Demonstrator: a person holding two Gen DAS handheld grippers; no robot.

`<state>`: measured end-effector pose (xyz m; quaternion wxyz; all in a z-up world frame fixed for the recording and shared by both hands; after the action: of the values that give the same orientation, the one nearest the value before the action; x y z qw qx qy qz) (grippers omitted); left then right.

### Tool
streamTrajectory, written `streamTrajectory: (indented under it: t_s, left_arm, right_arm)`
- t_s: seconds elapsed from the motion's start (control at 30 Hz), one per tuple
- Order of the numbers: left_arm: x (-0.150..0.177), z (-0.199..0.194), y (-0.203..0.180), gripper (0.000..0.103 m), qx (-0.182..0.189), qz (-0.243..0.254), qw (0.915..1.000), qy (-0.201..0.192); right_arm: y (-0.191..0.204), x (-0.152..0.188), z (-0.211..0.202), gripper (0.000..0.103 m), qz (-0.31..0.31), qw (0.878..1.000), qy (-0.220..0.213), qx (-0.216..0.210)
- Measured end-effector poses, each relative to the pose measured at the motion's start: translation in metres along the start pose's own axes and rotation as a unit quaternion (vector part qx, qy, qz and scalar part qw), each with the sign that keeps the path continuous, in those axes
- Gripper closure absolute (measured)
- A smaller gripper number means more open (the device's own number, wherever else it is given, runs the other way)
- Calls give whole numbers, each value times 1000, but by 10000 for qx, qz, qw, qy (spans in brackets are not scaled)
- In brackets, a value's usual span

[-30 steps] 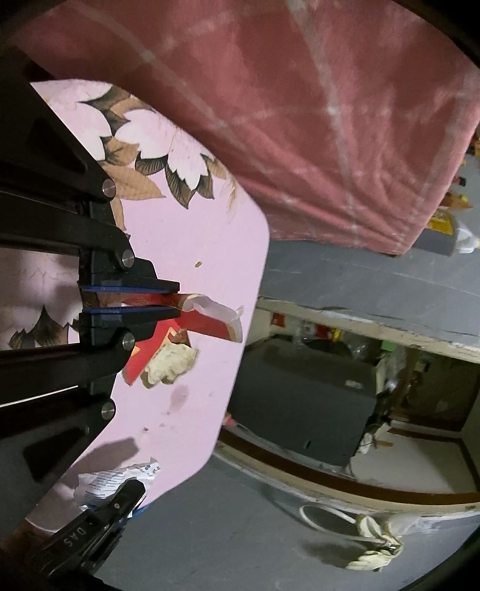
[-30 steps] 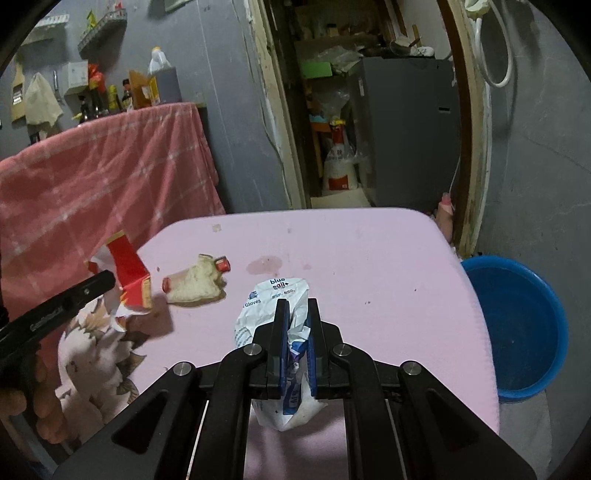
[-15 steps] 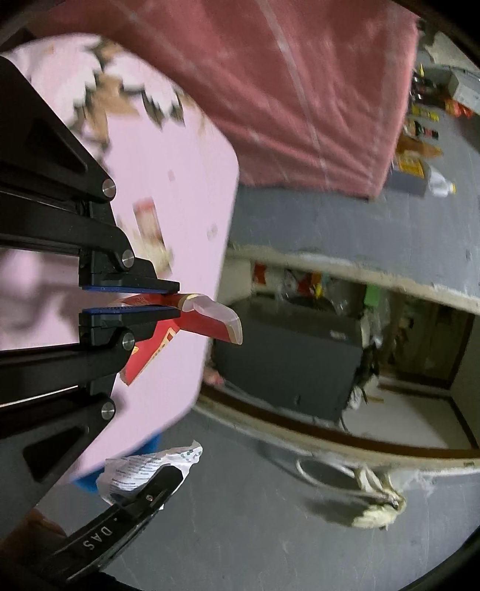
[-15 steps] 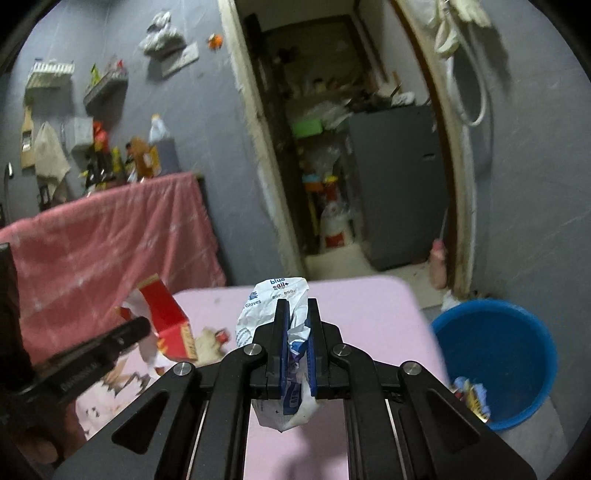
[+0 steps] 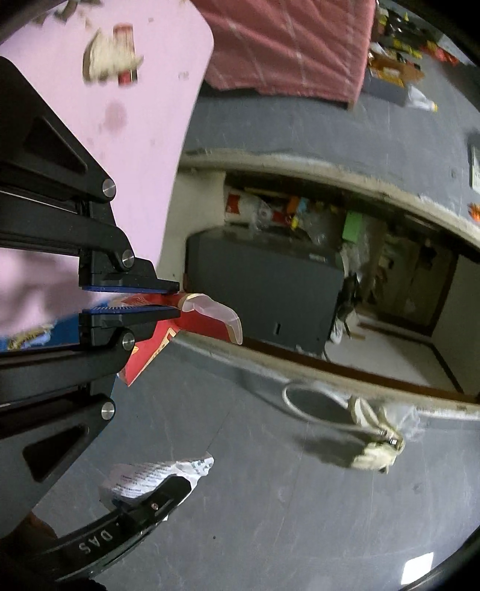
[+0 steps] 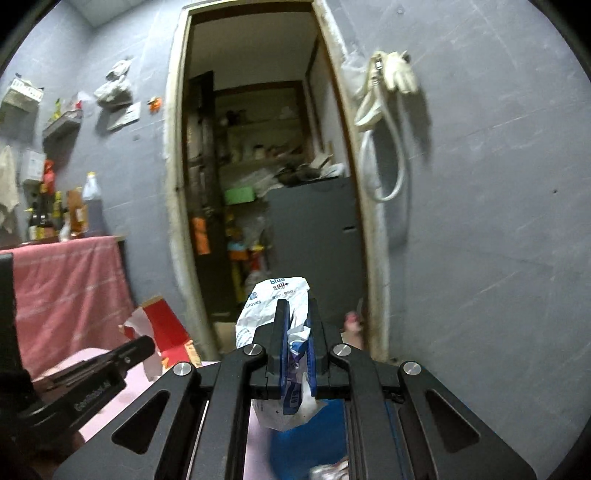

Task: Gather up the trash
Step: 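Carry the red pack and white wrapper over the blue bucket and open both tools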

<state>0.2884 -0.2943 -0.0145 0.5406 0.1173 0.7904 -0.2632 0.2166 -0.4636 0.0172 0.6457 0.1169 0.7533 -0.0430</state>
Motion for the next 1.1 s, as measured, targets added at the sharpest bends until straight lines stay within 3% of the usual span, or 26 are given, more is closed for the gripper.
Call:
streamTrajectory:
  t_s: [0.13, 0.2, 0.47, 0.67, 1.1]
  left_arm:
    - [9, 31, -21, 99, 163, -74, 9993, 317]
    - [10, 40, -28, 99, 268, -152, 9992, 272]
    - [23, 81, -52, 99, 65, -138, 9987, 496]
    - [51, 101, -69, 99, -108, -91, 9965, 820]
    - [93, 122, -74, 99, -380, 200, 9914, 1238]
  right_arm:
    - [-33, 8, 13, 97, 342, 9988, -22, 354]
    - [-45, 13, 20, 97, 473, 9978, 38, 468]
    - [-70, 22, 35, 97, 441, 9979, 148, 440]
    - [-94, 33, 43, 97, 589, 9958, 336, 614]
    - [-113, 79, 68, 96, 333, 9875, 1435, 557]
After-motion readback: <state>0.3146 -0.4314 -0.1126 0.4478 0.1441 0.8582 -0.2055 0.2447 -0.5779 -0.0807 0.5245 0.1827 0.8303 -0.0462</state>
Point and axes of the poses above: each gripper's, at about its wrist camera, not at the fingertips, and z roughly the way its jaws point, y to its left, x to its underside, the point moved 1 cm from there along z, roughly the way its jaws point, and after that the axes turned 5 degrees about x, right-handed, at the moved point
